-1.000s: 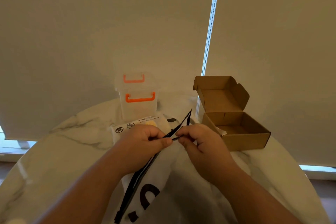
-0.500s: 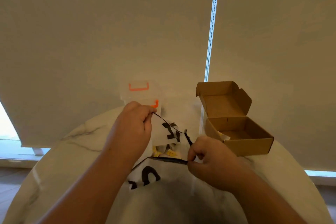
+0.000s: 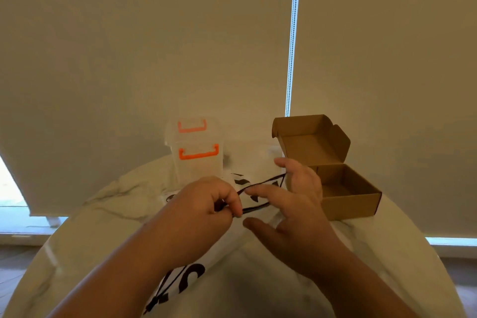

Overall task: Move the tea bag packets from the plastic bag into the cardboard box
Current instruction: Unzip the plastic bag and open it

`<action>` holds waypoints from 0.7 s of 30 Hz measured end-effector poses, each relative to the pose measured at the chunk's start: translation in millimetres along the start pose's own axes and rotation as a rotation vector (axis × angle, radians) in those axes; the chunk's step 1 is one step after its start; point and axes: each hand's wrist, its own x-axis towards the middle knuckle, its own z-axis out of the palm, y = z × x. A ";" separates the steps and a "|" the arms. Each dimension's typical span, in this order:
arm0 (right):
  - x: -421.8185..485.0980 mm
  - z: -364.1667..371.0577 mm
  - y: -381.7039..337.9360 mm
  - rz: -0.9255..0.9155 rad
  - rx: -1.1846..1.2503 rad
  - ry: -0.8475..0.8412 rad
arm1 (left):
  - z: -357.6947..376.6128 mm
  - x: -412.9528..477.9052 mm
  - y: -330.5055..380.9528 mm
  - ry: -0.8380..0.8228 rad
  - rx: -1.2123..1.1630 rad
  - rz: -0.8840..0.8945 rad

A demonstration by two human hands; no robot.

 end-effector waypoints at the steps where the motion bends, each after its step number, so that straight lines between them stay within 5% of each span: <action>1: -0.2 -1.6 -2.1 -0.085 -0.055 -0.007 | -2.2 0.3 1.3 -0.030 -0.014 -0.023; 5: 3.3 -1.0 -7.1 -0.187 -0.077 -0.187 | -12.6 2.5 -0.6 -0.250 0.127 -0.054; 9: 4.8 -0.5 -11.3 -0.233 -0.022 -0.144 | -15.7 9.1 -4.9 -0.344 0.408 -0.070; 11: 1.7 -2.4 -19.1 -0.290 0.043 -0.130 | -14.6 14.7 -5.0 -0.248 0.449 -0.051; 15: -2.2 -1.8 -34.3 -0.261 0.024 -0.397 | -20.6 28.5 -5.9 0.031 0.476 -0.033; 18: -5.2 6.8 -35.7 -0.123 -0.104 -0.521 | -28.6 32.7 -8.6 0.295 0.479 0.280; 21: -4.0 15.8 -33.5 -0.095 -0.263 -0.598 | -23.9 26.0 -5.4 0.392 0.609 0.467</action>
